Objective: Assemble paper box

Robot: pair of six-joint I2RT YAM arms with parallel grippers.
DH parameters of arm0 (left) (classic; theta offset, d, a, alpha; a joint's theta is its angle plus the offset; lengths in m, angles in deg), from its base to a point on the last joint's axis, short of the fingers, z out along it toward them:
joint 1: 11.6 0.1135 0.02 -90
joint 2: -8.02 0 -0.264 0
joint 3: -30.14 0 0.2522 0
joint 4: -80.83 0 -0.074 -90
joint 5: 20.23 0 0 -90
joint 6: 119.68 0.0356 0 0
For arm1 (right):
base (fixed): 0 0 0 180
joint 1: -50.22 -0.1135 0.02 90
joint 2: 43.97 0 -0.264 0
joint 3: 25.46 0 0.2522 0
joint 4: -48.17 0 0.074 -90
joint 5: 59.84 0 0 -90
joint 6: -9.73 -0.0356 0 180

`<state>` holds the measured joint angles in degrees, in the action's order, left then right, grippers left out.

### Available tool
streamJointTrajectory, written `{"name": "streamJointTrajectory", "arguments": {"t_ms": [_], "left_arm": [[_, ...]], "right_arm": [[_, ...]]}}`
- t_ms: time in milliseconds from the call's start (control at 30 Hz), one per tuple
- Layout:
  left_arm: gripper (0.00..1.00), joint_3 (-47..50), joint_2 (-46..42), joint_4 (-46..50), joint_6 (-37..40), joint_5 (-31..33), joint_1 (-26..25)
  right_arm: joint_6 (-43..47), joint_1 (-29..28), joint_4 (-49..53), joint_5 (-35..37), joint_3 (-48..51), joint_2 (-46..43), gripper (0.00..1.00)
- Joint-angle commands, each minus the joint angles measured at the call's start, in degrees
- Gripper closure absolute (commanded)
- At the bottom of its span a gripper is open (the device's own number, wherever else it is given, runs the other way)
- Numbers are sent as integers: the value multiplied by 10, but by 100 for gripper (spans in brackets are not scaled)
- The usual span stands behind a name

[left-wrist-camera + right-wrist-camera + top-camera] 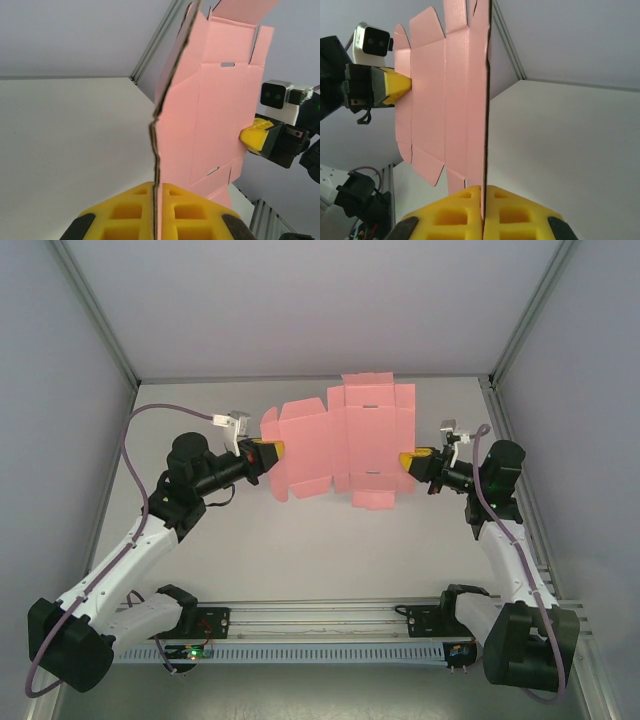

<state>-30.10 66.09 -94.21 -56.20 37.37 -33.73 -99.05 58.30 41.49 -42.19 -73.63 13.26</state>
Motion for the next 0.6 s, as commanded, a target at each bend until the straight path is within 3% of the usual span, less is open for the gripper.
{"name": "streamJointTrajectory", "arguments": {"t_ms": [0, 33, 67, 100, 133, 233, 300, 367, 467, 567], "left_arm": [[100, 8, -14, -30, -12, 26, -5], [96, 7, -16, -11, -13, 41, -5], [62, 2, -19, 28, -9, 70, -4], [16, -3, -26, 71, -3, 108, -5], [0, -8, -32, 114, -2, 154, -4], [0, -13, -61, 235, 3, 278, -5], [0, -9, -81, 281, 10, 307, -4], [0, -13, -93, 323, 10, 326, -4], [0, -28, -86, 366, -10, 371, -3], [0, -34, -55, 364, -27, 379, 3]], "right_arm": [[88, -17, 102, 51, -32, -19, 100], [126, -28, 161, 84, -50, -19, 100], [179, -45, 236, 118, -74, -16, 100], [237, -64, 306, 139, -96, -9, 100], [282, -84, 363, 165, -116, 0, 100], [385, -137, 491, 231, -157, 43, 100], [503, -161, 599, 214, -186, 96, 100], [541, -184, 658, 247, -231, 158, 100], [549, -218, 668, 364, -292, 228, 100], [552, -248, 602, 466, -318, 252, 100]]}}
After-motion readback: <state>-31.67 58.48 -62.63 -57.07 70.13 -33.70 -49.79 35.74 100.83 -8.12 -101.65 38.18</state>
